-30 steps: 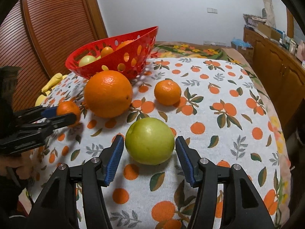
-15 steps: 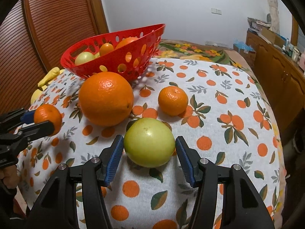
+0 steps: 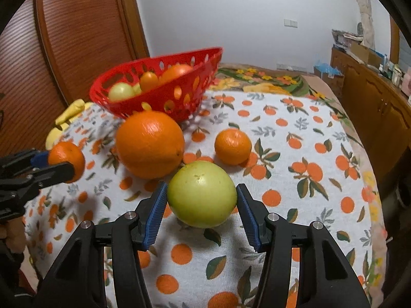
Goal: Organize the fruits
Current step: 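Close the left tool on the mandarin while the right tool grips and lifts the apple, then carry the mandarin and the green apple over the red basket with both tools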
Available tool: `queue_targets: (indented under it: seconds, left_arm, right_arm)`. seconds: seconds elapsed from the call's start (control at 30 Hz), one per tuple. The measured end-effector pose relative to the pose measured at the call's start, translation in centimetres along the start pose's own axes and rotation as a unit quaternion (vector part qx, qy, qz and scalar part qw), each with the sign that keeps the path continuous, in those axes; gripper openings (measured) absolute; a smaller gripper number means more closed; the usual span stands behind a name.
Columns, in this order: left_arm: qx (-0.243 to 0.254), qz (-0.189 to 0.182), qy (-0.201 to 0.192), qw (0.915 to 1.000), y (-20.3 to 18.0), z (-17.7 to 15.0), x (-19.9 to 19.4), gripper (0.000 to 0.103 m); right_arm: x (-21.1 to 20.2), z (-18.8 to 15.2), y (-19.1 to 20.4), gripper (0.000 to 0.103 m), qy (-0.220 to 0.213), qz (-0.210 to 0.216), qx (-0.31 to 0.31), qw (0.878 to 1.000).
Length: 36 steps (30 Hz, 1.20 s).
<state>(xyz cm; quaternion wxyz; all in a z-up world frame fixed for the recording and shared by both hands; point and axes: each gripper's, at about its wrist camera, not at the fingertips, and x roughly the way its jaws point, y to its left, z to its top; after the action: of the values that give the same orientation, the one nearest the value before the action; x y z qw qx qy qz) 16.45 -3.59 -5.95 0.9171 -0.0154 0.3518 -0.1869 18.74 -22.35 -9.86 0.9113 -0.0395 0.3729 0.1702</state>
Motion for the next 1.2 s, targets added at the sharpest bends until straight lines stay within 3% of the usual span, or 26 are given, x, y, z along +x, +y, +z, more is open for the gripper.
queue_targets:
  seconds: [0.63, 1.2]
  left_arm:
    - [-0.005, 0.004, -0.042, 0.9991, 0.3, 2.1, -2.9, 0.042]
    - [-0.015, 0.027, -0.058, 0.9978, 3.3, 4.9, -2.8, 0.042]
  right_arm:
    - [-5.3, 3.8, 3.4, 0.055, -0.074, 0.04, -0.026, 0.996]
    - [-2.3, 8.7, 5.3, 0.055, -0.082, 0.067, -0.056, 0.993]
